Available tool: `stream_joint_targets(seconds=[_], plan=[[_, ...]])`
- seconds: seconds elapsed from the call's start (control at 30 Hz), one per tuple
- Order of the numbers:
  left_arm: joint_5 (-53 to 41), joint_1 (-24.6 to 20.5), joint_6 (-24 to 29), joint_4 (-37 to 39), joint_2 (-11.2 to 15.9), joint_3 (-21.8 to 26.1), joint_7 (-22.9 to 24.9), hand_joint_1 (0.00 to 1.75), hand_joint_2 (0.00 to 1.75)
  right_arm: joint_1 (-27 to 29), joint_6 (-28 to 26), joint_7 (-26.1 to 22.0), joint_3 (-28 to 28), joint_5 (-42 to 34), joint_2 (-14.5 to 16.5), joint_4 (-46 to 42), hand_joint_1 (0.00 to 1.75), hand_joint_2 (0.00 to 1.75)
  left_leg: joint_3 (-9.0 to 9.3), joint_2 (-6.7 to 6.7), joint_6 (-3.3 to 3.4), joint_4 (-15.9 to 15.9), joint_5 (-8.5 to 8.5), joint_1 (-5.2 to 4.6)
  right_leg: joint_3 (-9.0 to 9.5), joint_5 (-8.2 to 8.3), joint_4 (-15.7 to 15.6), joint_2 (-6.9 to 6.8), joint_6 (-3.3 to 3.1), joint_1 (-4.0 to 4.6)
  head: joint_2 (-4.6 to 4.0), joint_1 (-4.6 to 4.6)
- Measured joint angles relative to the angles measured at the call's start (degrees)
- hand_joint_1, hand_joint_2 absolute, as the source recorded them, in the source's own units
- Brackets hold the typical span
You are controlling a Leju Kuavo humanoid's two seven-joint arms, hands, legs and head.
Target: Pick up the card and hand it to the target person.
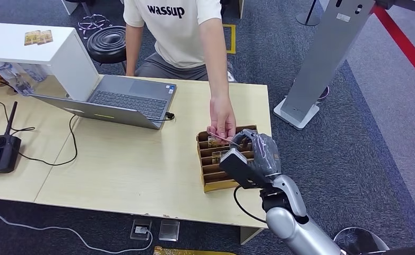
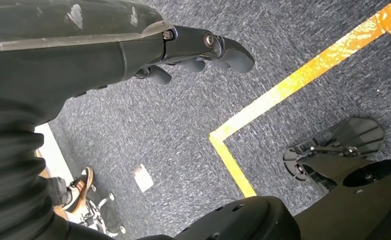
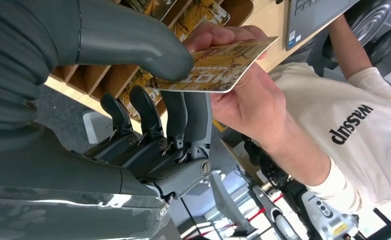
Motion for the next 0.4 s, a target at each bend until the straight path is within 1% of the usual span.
stream_joint_targets(seconds=[0.03,0.17,0.2,0.23,0.33,0.37,0.4], plan=[[0.00,-0.01,-0.05,-0.03,0.03,-0.01,-0.04,0.00,1.75,-0.13,-0.01,-0.12,0.13,-0.19,-0.01,0.06,1.43,1.75,0.00,0.00,0.00,0.01,-0.01,0.00,0.00,-0.01,0.01,0.00,0.00,0.00,0.00,0.00],[0.37,-0.03,-0.48,-0.05,0.10,0.22,-0.15,0.00,1.75,-0.58,0.17,-0.77,0.34,-2.12,0.04,-0.08,0.00,1.75,-0.02,0.03,0.00,0.02,0.00,-0.01,-0.05,0.00,0.04,0.03,-0.01,-0.01,0.00,0.00],[0.65,0.02,-0.44,-0.04,0.11,0.48,-0.38,0.00,1.75,-0.42,0.51,-1.34,0.09,-3.89,0.06,-0.38,0.00,1.75,-0.03,0.03,0.00,0.03,0.01,-0.02,-0.06,0.01,0.05,0.03,0.00,-0.02,0.00,0.00],[0.86,0.06,-0.36,-0.01,0.10,0.67,-0.53,0.00,1.31,-0.18,0.96,-1.96,-0.21,-5.80,0.08,-0.68,0.00,1.75,-0.05,0.03,0.00,0.04,0.01,-0.01,-0.08,0.01,0.06,0.03,0.00,-0.01,0.00,0.00],[1.10,0.22,-0.02,0.04,0.10,0.82,-0.80,0.00,0.00,1.75,4.37,-5.33,-2.03,-17.32,-0.04,-1.93,0.00,1.75,-0.07,-0.01,0.00,0.04,0.01,-0.01,-0.07,0.01,0.05,-0.01,0.01,-0.01,0.00,0.00],[1.09,0.27,0.16,0.05,0.11,0.77,-0.80,0.00,0.00,2.58,5.51,-6.33,-2.59,-21.13,-0.19,-2.34,0.00,1.75,-0.06,-0.03,0.00,0.04,0.01,-0.01,-0.06,0.00,0.04,-0.03,0.01,-0.01,0.00,0.00],[1.08,0.30,0.21,0.05,0.11,0.76,-0.80,0.00,0.00,2.85,5.71,-6.62,-2.65,-21.95,-0.34,-2.40,0.00,1.75,-0.06,-0.05,0.01,0.03,0.02,-0.01,-0.05,0.01,0.03,-0.05,0.01,-0.01,0.00,0.00]])
